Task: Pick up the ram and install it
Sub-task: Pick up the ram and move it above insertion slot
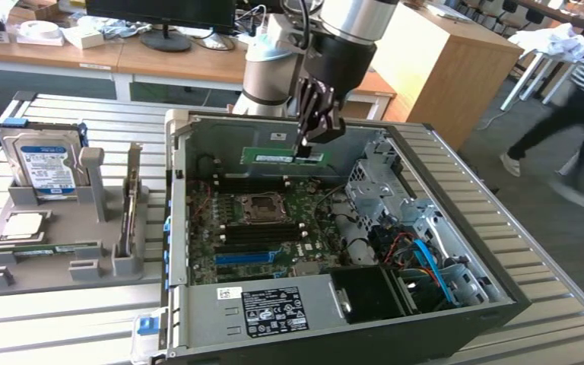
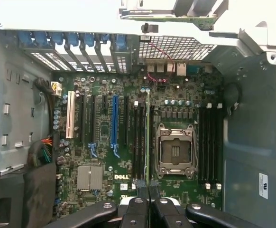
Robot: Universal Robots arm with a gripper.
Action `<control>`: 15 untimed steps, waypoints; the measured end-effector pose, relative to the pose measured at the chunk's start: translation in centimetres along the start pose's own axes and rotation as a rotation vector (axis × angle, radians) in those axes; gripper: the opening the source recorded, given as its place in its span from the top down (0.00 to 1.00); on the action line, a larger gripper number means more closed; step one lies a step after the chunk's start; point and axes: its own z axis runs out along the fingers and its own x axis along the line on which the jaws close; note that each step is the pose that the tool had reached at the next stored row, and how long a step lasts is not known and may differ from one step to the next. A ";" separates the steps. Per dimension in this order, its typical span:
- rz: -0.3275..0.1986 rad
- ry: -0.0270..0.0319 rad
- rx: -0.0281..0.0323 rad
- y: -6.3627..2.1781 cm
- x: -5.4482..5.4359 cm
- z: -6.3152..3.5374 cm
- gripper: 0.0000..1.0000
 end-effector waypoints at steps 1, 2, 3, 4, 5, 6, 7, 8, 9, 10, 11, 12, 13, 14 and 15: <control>0.000 0.0000 0.0000 -0.01 0.0 0.17 0.88; 0.000 0.0000 0.0000 -0.02 0.0 0.34 0.88; 0.000 0.0000 0.0001 -0.03 0.0 0.51 0.88; 0.000 0.0001 0.0001 -0.05 0.0 0.69 0.88; 0.000 0.0001 0.0001 -0.06 0.0 0.87 0.88; 0.000 0.0000 0.0002 -0.07 0.0 1.06 0.88; 0.000 0.0000 0.0003 -0.09 0.1 1.24 0.88; 0.000 0.0000 0.0003 -0.10 0.1 1.41 0.88; 0.000 -0.0001 0.0004 -0.11 0.1 1.58 0.88; 0.000 0.0000 0.0004 -0.12 0.1 1.75 0.88; 0.000 0.0001 0.0004 -0.13 0.1 1.92 0.88; 0.000 0.0001 0.0005 -0.15 0.1 2.08 0.88; 0.000 0.0001 0.0005 -0.16 0.1 2.24 0.88; 0.000 0.0001 0.0005 -0.16 0.1 2.40 0.88; 0.000 0.0000 0.0006 -0.17 0.1 2.55 0.88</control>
